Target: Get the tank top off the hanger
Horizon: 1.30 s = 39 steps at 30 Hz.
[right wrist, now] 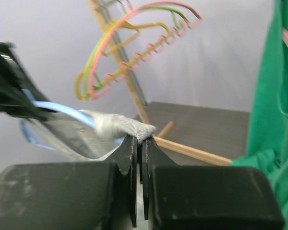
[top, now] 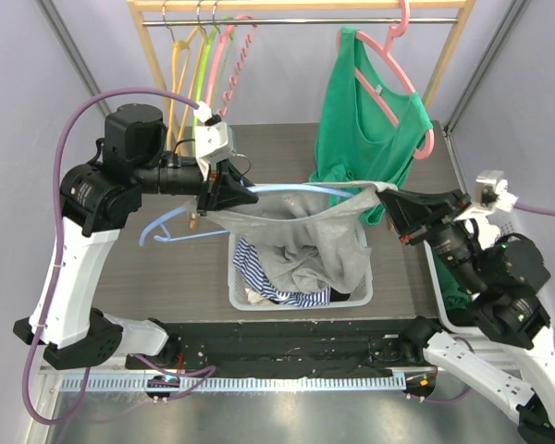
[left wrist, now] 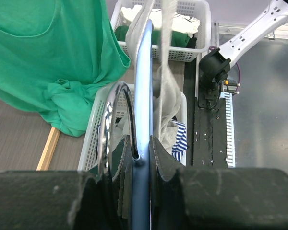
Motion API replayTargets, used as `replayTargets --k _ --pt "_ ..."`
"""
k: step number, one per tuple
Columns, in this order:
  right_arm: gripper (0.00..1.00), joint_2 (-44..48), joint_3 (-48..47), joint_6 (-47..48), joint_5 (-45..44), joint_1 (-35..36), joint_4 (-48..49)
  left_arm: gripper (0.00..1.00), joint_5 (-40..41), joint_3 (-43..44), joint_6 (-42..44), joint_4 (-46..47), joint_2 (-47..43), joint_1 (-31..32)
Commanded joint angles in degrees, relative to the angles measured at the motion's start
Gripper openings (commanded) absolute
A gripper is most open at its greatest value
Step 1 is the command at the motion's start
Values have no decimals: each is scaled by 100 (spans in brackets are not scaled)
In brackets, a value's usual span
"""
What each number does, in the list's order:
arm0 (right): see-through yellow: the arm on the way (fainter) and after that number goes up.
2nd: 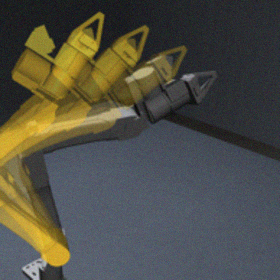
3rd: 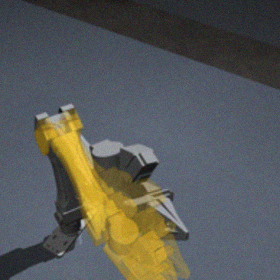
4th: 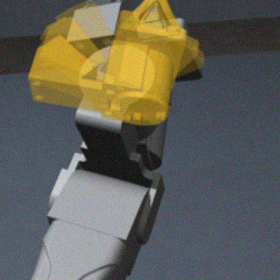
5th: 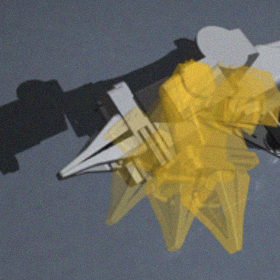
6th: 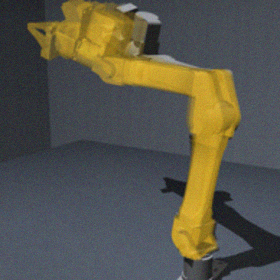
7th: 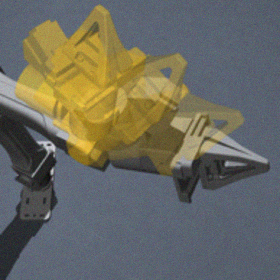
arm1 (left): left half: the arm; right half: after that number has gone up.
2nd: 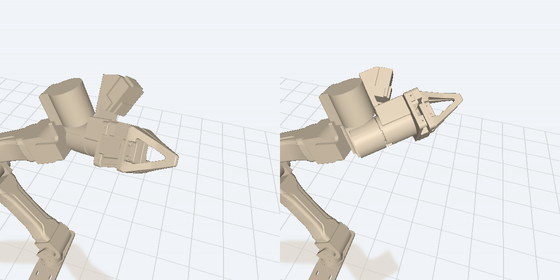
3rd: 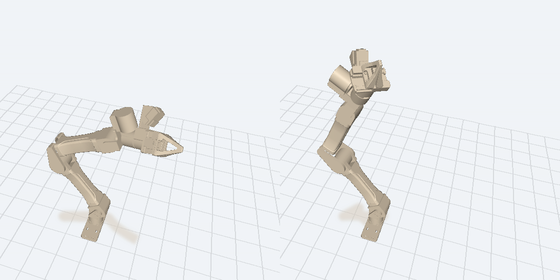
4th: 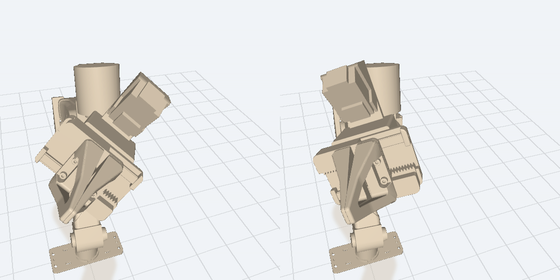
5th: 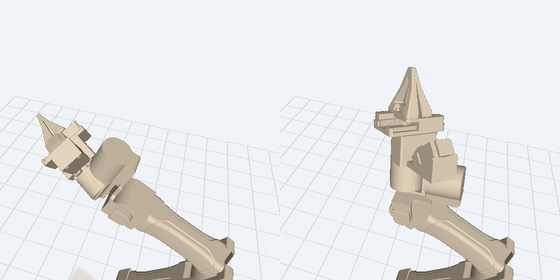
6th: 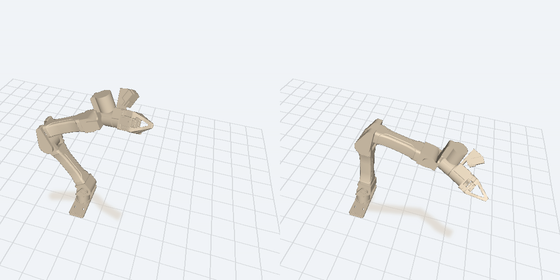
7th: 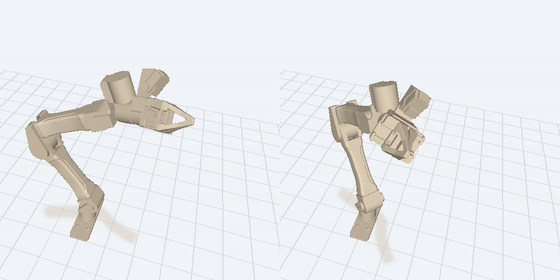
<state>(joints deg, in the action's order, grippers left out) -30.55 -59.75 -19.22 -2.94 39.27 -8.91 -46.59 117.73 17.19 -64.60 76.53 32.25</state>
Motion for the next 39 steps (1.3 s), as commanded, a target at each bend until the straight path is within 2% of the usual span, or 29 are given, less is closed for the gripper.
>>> replayTargets --k 1,13,24,27,28,30,33,39 --pt "1 -487 -195 288 -1121 2 -796 0 -87 66 65 167 -165 1" --pt "1 -321 -178 332 -1815 2 -2026 0 -131 180 57 149 -139 1" --pt "2 -206 -63 200 -1025 2 -2897 0 -166 276 -93 255 -95 1" --pt "42 -338 -107 226 -928 2 -2915 0 -307 329 -154 272 -86 1" --pt "65 -399 -151 252 -902 2 -2932 0 -368 338 -189 281 -68 1" --pt "83 -548 -362 384 -814 2 -2941 0 -552 329 -225 290 -68 1" --pt "98 -654 -783 665 -411 2 -3029 0 -659 251 -242 290 -51 1" --pt "100 -330 -1636 1490 1320 2 -3275 0 -790 355 -120 342 256 36"
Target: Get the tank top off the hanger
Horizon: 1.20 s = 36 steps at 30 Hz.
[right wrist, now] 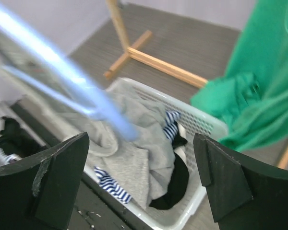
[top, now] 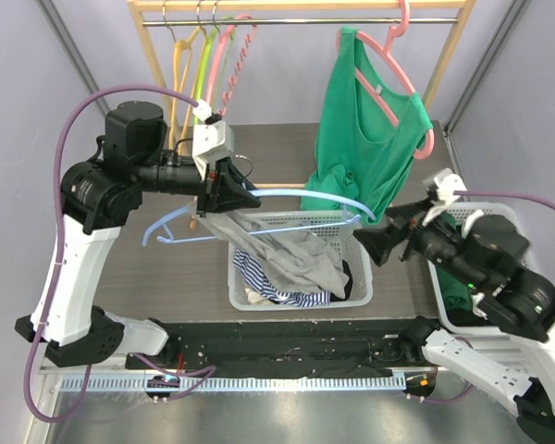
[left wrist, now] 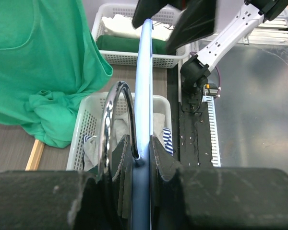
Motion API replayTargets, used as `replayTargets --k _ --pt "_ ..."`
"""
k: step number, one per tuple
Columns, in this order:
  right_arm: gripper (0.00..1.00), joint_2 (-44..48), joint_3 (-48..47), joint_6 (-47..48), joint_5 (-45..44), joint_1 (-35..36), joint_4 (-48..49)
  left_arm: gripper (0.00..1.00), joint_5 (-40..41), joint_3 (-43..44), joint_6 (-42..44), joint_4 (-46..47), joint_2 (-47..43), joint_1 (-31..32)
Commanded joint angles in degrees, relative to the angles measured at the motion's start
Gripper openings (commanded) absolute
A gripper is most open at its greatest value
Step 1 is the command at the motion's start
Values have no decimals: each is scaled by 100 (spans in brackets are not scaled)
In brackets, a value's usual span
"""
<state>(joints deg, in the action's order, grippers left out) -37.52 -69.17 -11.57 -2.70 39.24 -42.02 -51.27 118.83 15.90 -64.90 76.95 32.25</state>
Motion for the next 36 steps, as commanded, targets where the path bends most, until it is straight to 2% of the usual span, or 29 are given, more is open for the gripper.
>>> replayTargets --k 1,4,10,13,17,26,36 --pt "100 472 -895 805 1568 -4 -68 0 -314 377 36 373 311 71" --pt "100 395 -1430 1060 2133 4 -393 0 -340 728 281 295 689 220" --pt "100 -53 -2222 1700 2063 4 -588 0 -420 1432 1353 -433 1340 817" --pt "100 -361 -2460 1974 1932 4 -623 0 -341 1705 2089 -995 1481 1098" --pt "99 -686 -2584 2194 2071 4 -649 0 -349 1881 2583 -1498 1525 1319" --pt "87 -906 -2409 2116 2915 4 -887 0 -384 1978 2673 -1824 1455 1460" --pt "84 -862 -2005 1983 2960 4 -1159 0 -279 1943 2436 -1613 1463 1468"
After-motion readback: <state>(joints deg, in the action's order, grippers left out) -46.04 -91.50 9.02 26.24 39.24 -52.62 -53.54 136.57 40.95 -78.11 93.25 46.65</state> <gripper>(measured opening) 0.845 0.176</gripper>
